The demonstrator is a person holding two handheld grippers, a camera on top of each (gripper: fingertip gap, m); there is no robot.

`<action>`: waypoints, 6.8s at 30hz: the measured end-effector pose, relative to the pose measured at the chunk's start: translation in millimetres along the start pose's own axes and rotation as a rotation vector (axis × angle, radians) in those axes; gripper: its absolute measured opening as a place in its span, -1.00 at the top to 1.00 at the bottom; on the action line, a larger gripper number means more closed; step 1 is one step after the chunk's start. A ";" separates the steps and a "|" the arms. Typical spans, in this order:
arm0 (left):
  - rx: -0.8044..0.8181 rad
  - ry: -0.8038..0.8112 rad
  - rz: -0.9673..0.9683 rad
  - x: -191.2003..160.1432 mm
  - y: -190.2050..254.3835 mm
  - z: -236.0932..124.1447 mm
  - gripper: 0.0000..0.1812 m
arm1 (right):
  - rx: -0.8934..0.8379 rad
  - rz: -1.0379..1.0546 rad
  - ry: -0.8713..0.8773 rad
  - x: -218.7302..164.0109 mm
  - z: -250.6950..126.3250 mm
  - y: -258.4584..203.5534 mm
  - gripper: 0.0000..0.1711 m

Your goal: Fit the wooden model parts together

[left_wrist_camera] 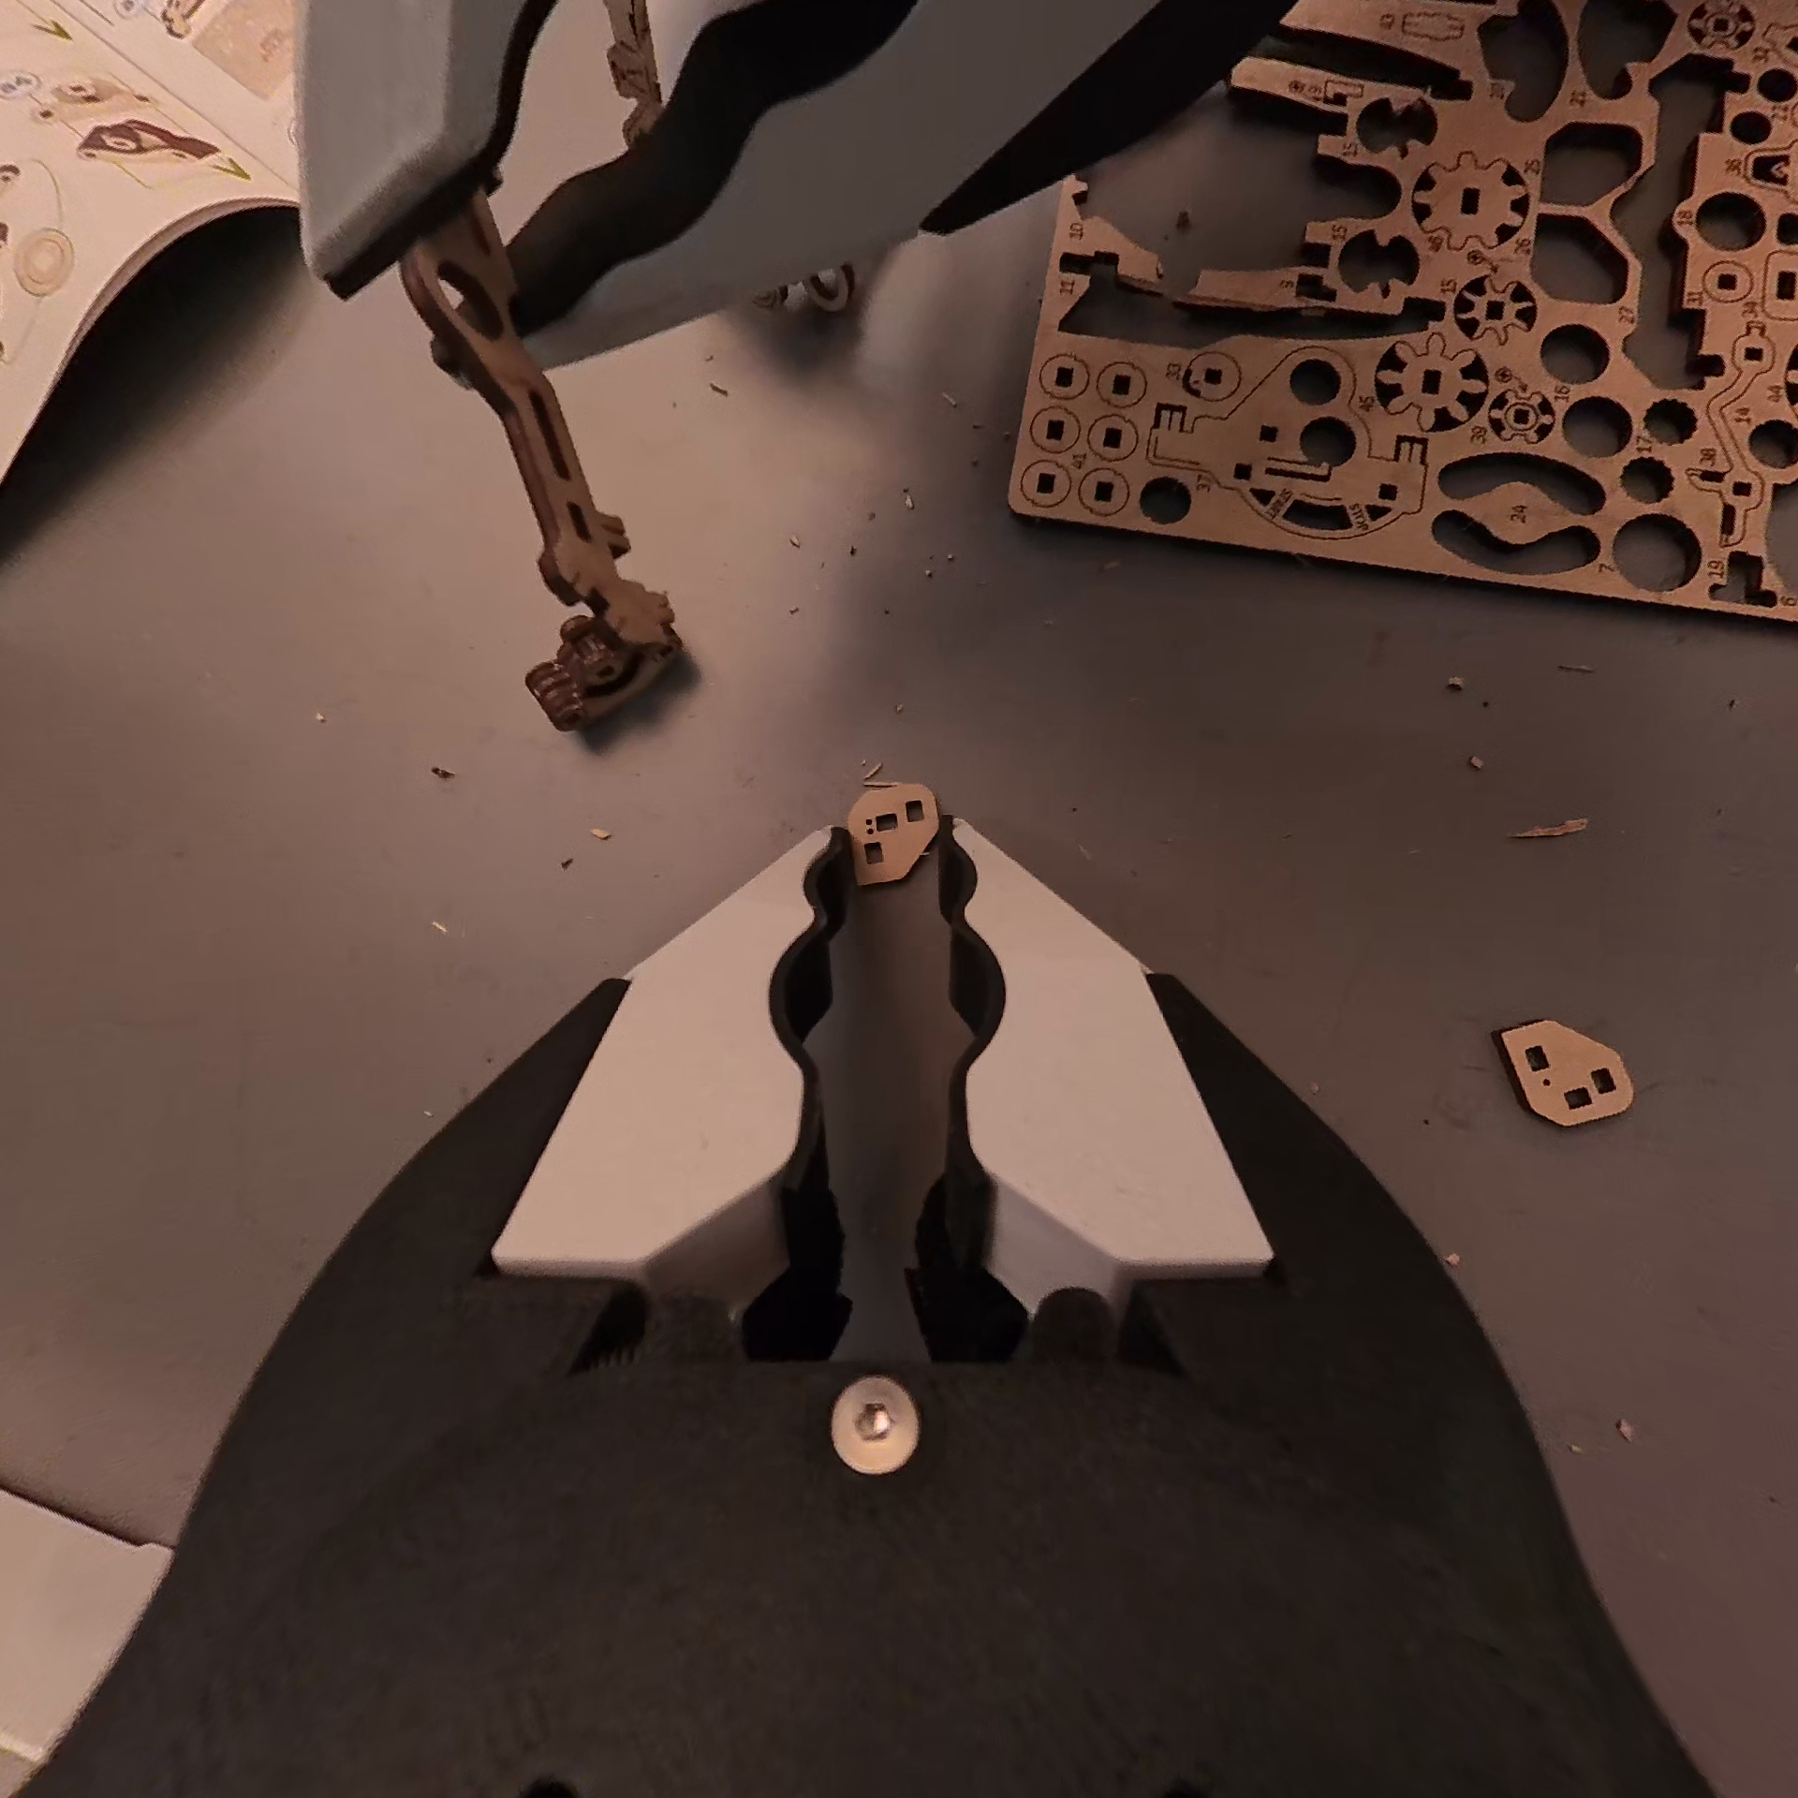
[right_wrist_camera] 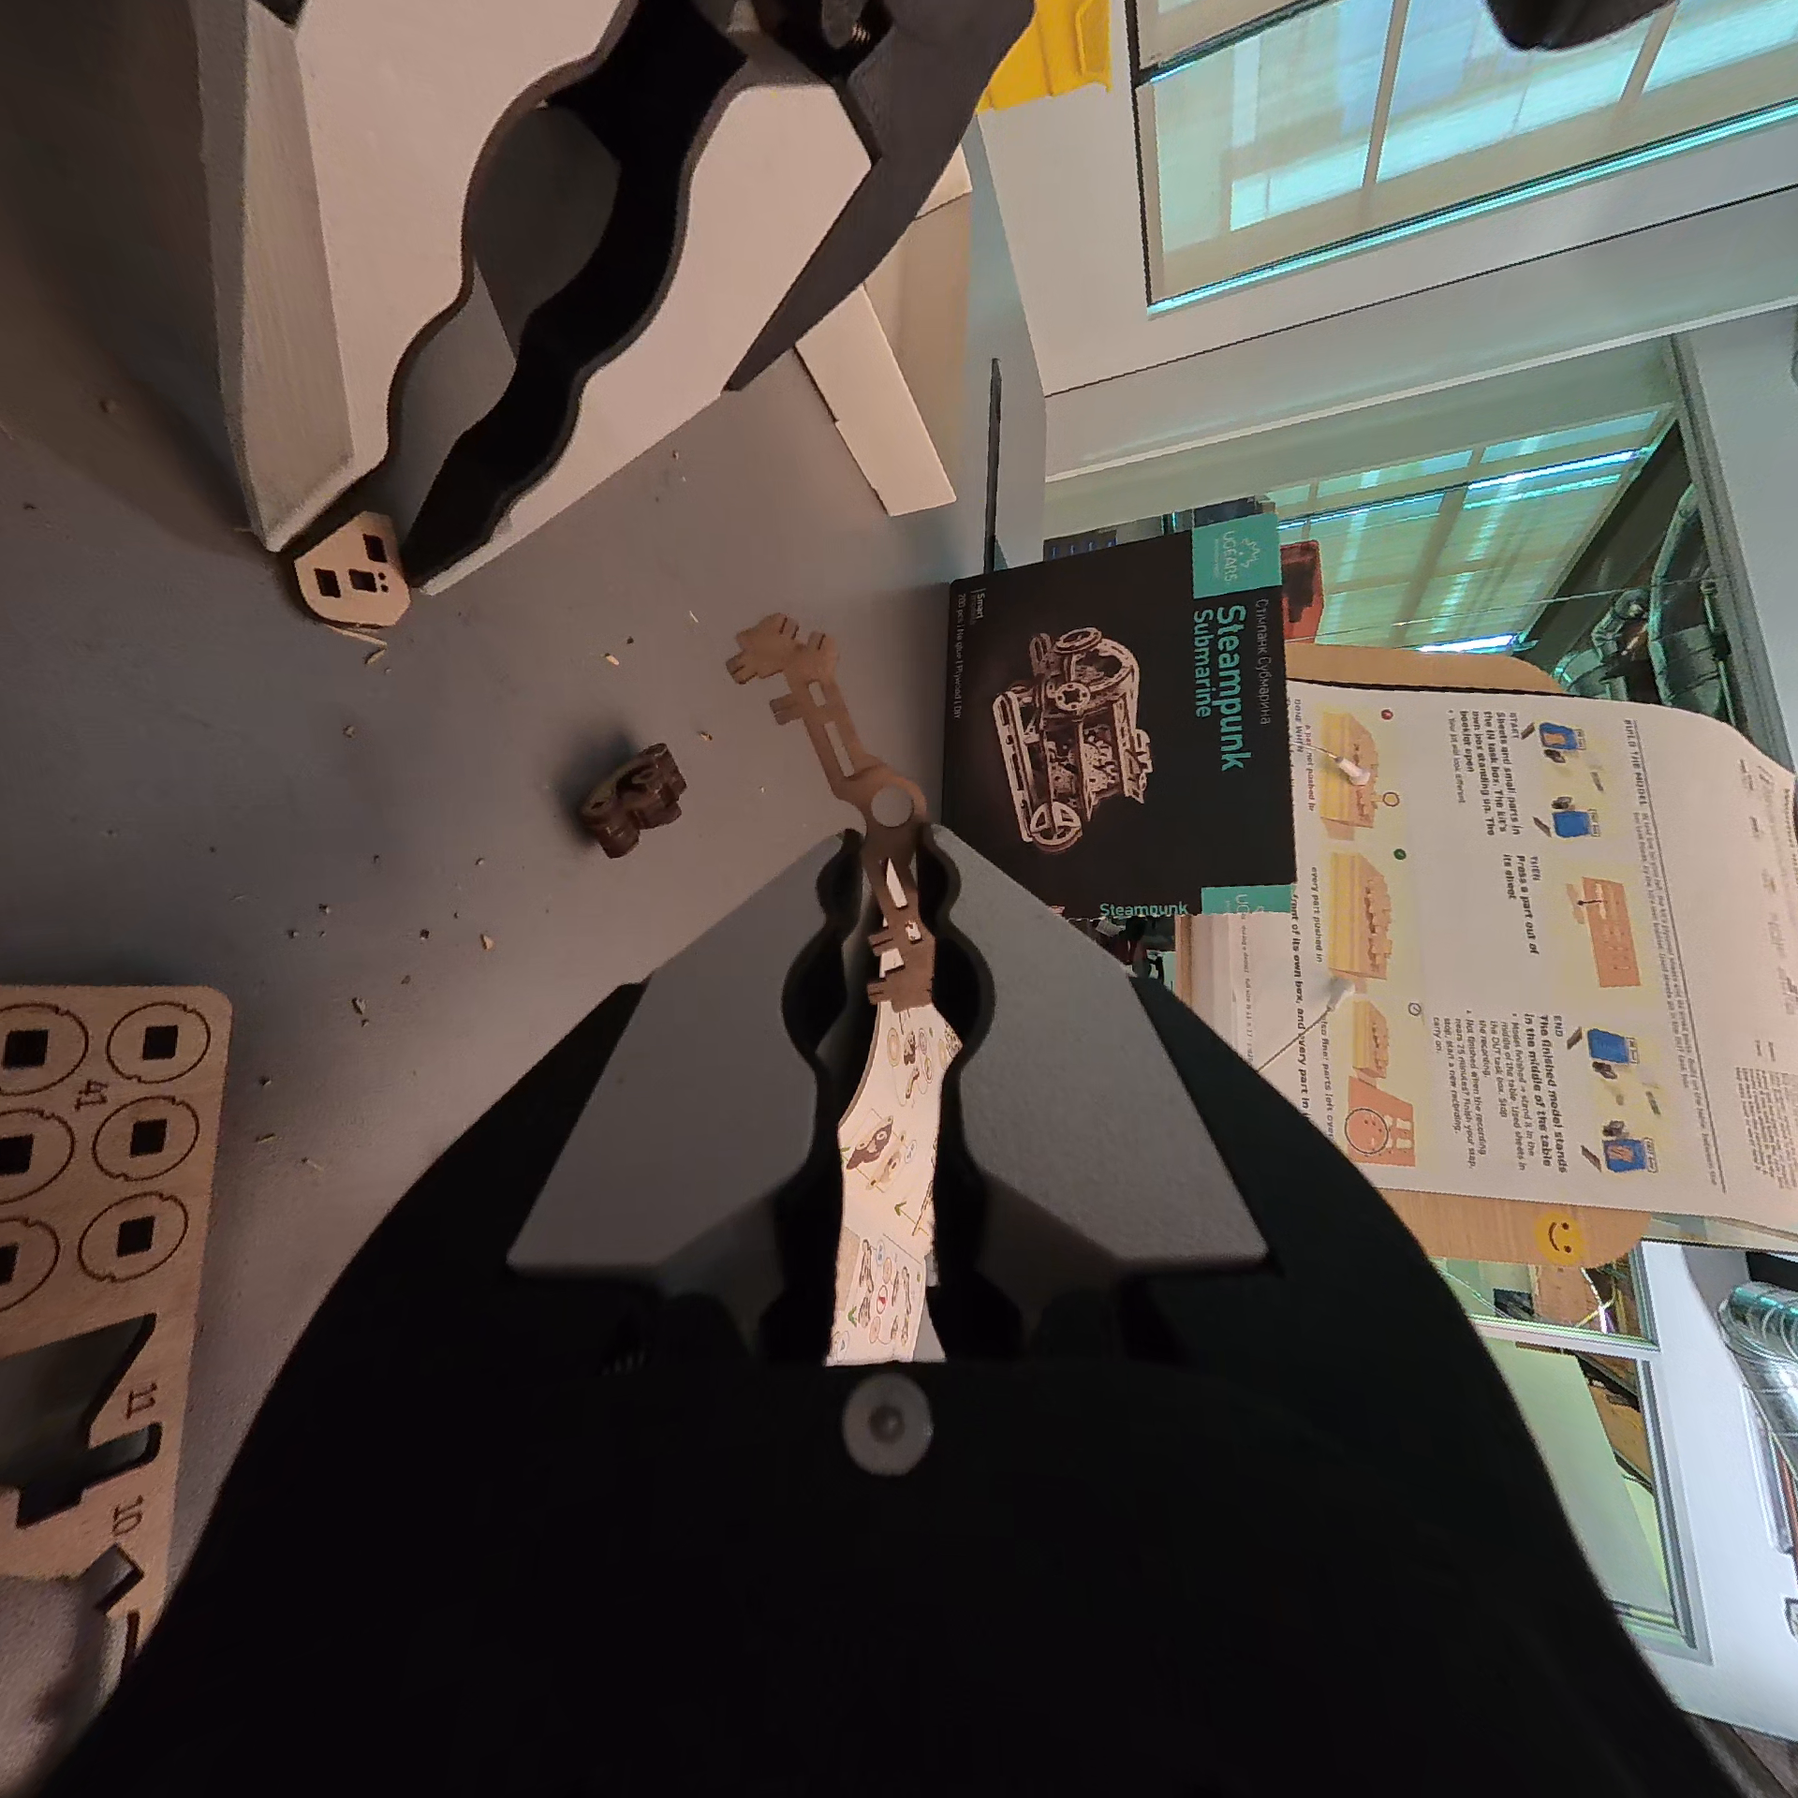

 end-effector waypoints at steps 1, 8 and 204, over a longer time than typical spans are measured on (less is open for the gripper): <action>0.001 0.000 0.000 -0.1 -0.1 -0.1 0.82 | 0.000 0.000 0.000 -0.1 0.0 0.0 0.89; 0.010 0.000 0.000 -0.3 -1.3 -0.2 0.81 | 0.001 0.000 -0.001 -0.1 0.0 -0.2 0.89; -0.019 0.313 -0.497 19.9 -32.0 -22.9 0.93 | 0.088 0.082 -0.033 12.6 13.8 -20.6 0.89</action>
Point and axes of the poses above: each gripper's, where its closed fingertips meet, z out along the fingers, x out of its top, y = z × x across the jaws, the point moved 5 cm from there along -z, back along the fingers, and after that the axes turned 10 degrees about y, right-handed, at the moved point
